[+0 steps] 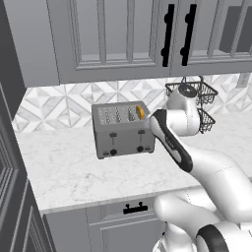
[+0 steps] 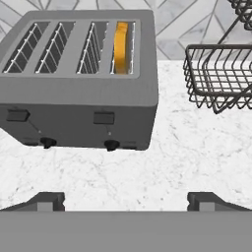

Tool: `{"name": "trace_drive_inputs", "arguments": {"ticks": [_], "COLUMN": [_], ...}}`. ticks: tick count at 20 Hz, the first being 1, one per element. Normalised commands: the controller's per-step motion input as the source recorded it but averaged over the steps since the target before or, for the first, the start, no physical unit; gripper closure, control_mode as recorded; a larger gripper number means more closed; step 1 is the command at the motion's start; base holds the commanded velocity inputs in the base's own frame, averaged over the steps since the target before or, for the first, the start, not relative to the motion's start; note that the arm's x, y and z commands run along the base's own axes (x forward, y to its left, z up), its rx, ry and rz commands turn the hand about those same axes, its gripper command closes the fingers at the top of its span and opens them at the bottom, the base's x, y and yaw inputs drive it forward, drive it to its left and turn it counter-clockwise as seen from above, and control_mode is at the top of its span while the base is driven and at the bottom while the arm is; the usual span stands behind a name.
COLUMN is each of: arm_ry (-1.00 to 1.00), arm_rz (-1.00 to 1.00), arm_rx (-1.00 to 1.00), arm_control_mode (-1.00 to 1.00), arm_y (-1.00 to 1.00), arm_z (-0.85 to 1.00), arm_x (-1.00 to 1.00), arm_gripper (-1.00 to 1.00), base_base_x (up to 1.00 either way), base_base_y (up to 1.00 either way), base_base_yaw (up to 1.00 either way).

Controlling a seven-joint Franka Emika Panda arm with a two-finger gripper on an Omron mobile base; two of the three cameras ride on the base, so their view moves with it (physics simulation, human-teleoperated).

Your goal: Start the toaster. Once the lever pops up, take the bread to the plate on the dining counter.

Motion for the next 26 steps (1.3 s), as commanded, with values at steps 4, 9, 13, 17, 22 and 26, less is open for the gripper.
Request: {"name": "trace_drive_inputs", "arguments": {"ticks": [4,9,13,17,22,26], "arm_ry": [0.0,0.0,0.0,0.0,0.0,0.0], "arm_rz": [0.0,0.0,0.0,0.0,0.0,0.0], "arm_rx": [0.0,0.0,0.0,0.0,0.0,0.0], "arm_control_mode": [-1.0,-1.0,-1.0,-1.0,-1.0,-1.0], "arm_y": [0.0,0.0,0.0,0.0,0.0,0.0], "arm_z": [-0.22,-0.16,-0.08,-0.15,-0.24,-0.33], "arm_x": [0.33,0.33,0.35,0.35,0.27,0.18], "arm_gripper": [-1.0,-1.0,-1.0,-1.0,-1.0,-1.0], "base_base_x": [0.0,0.0,0.0,0.0,0.0,0.0], "base_base_y": [0.0,0.0,0.0,0.0,0.0,0.0], "base_base_yaw": [0.0,0.0,0.0,0.0,0.0,0.0]}}
